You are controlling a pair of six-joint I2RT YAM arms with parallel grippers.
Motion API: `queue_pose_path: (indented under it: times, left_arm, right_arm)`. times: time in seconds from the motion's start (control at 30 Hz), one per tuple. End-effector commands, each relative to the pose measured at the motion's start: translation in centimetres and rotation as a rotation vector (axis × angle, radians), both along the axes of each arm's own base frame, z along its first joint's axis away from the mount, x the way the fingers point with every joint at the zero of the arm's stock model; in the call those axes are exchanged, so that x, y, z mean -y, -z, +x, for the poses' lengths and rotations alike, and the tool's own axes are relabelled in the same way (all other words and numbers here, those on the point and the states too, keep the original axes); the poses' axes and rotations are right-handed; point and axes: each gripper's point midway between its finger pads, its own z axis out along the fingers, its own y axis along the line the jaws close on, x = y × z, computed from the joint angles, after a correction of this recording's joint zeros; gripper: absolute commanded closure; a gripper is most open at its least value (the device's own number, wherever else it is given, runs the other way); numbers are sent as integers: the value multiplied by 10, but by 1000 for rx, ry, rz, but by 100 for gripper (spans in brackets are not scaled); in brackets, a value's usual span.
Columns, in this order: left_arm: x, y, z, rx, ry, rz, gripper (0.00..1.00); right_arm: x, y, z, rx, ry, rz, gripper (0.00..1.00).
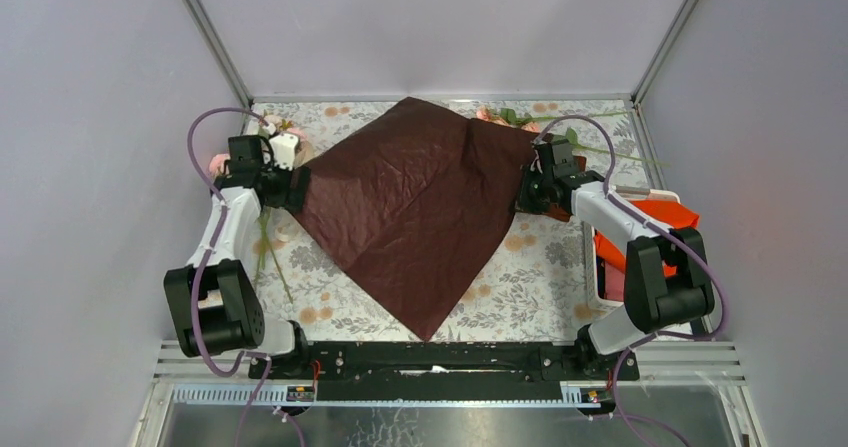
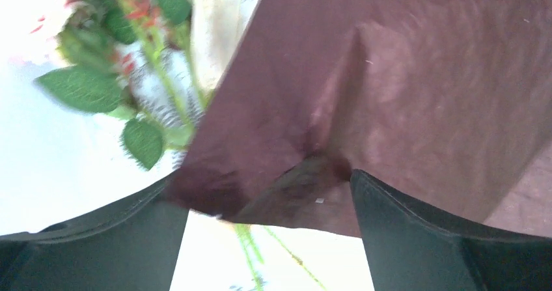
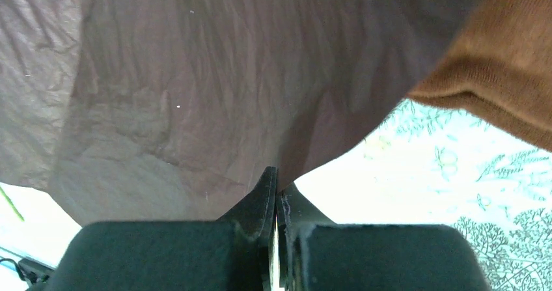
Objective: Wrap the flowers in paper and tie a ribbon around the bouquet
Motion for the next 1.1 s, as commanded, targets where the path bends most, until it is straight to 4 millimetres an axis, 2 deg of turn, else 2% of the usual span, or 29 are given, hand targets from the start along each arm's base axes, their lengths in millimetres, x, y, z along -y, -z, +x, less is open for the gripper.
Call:
queue_pose_path:
  times: [0.0, 0.1, 0.23, 0.3, 0.4, 0.5, 0.6, 0.7, 0.8, 0.93, 1.07]
  left_arm:
    - [-56, -40, -15, 39, -141, 171, 2]
    - [-94, -38, -28, 11, -252, 233, 2]
    - [-120, -9, -39, -76, -324, 280, 9]
    - [-115, 5, -38, -100, -300, 249, 23]
    - [-90, 18, -28, -90, -183, 138, 46]
    - [-83, 22, -13, -76, -144, 88, 56]
    - [-98, 23, 10, -59, -192, 100, 58]
    - [-107, 35, 27, -81, -222, 93, 61]
    - [-97, 52, 29, -124, -190, 36, 61]
    - [-76, 59, 28, -127, -127, -49, 57]
    - [-70, 67, 25, -147, -120, -67, 57]
  right_arm:
    - [1, 14, -16, -58, -9, -11, 100]
    - [-7, 12, -23, -65, -15, -14, 100]
    - [-8, 9, -32, -71, -1, -62, 100]
    - [-1, 6, -33, -61, 32, -84, 100]
    - [9, -1, -36, -27, 93, -99, 100]
    - [20, -2, -39, -2, 152, -119, 100]
    - [27, 1, -44, 5, 177, -137, 100]
    - [27, 5, -47, -6, 177, -134, 100]
    - [25, 7, -47, -11, 177, -130, 100]
    - [27, 6, -45, -5, 178, -138, 100]
    - [27, 7, -44, -7, 174, -145, 100]
